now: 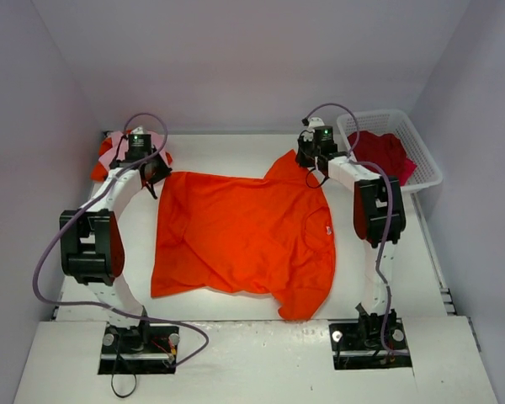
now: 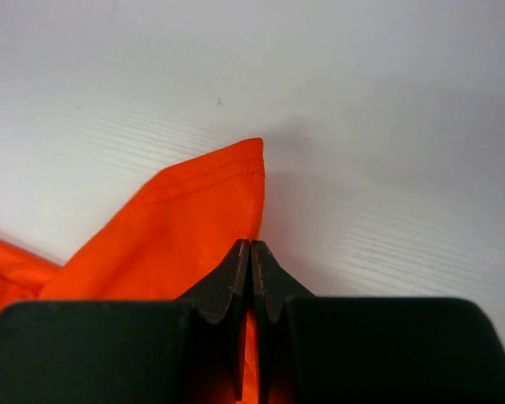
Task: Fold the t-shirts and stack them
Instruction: Grap the side of the flattened tshirt furthest away from the robot with both arms, then fold the flattened tshirt in 1/3 of the way
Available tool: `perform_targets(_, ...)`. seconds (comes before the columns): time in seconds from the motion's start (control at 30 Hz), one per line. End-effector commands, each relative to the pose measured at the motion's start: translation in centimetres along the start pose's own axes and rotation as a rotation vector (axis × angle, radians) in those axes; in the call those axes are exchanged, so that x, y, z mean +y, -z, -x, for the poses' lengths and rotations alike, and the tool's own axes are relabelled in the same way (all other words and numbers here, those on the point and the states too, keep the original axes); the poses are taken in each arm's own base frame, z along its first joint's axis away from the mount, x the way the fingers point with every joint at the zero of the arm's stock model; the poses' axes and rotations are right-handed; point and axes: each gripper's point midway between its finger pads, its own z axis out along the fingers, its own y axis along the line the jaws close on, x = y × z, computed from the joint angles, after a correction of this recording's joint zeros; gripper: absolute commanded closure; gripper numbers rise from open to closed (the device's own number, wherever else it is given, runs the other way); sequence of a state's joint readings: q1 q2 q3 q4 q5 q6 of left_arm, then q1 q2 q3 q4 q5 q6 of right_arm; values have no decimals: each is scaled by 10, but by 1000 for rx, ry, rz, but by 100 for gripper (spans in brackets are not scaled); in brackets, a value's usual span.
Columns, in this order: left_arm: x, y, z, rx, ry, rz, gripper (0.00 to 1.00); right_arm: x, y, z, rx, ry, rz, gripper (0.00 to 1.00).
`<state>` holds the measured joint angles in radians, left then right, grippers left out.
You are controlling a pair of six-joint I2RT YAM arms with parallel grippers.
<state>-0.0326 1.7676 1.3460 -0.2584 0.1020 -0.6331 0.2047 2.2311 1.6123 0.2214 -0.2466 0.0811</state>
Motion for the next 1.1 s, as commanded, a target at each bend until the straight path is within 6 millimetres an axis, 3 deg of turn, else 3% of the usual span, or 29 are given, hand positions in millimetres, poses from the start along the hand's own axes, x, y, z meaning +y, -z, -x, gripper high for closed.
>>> perform_targets(0.0, -27, 32, 18, -61, 1, -78, 100, 21, 48, 75, -174, 18, 21, 100)
perform_targets(0.23, -40, 51, 11, -57, -8, -116, 100, 43, 89, 82, -198, 37, 32, 100)
perform_targets(0.3, -44, 59, 10, -60, -15, -132, 100, 45, 97, 73, -186, 31, 29, 100)
perform_targets(0.33, -46, 62, 5, -49, -25, -131, 100, 47, 110, 81, -209, 30, 29, 100)
perform_targets(0.53, -42, 90, 3, -68, -29, -136, 100, 59, 155, 81, -234, 20, 28, 100)
perform_targets(0.77, -40, 123, 2, -102, -19, -156, 100, 71, 192, 58, -224, 30, 6, 100)
perform_targets(1.07, -33, 144, -6, -97, -31, -158, 100, 83, 235, 34, -229, 0, 12, 100)
